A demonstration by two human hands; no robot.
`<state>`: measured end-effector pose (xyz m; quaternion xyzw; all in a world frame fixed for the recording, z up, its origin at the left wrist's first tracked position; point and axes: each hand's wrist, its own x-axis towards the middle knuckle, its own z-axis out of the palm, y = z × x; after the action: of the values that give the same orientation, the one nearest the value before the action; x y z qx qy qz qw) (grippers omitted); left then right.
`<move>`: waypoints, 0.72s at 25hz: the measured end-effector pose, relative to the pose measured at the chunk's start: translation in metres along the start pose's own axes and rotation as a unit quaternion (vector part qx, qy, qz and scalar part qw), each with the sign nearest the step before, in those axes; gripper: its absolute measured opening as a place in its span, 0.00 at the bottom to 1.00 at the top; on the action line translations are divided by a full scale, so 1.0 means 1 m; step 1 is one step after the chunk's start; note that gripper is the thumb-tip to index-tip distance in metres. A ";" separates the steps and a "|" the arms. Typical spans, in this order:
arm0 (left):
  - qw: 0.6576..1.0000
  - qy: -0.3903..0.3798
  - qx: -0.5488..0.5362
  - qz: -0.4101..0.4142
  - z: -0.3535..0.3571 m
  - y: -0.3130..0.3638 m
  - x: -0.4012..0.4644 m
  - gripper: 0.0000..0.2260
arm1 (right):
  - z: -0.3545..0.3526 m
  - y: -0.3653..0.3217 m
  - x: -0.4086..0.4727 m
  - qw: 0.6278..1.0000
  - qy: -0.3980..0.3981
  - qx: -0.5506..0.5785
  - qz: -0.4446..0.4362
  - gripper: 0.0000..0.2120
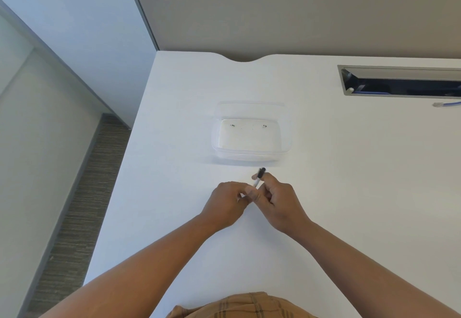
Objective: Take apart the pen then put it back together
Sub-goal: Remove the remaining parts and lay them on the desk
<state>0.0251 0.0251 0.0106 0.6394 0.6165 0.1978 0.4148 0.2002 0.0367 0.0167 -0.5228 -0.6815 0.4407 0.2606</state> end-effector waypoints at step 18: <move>0.940 0.011 -0.301 -0.161 -0.011 0.008 -0.013 0.07 | 0.009 0.010 -0.005 0.995 -0.059 -0.075 0.033 0.10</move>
<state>0.0201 0.0171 0.0264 0.3744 0.6278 0.3116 0.6071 0.1994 0.0299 0.0040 -0.5363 -0.7092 0.4267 0.1656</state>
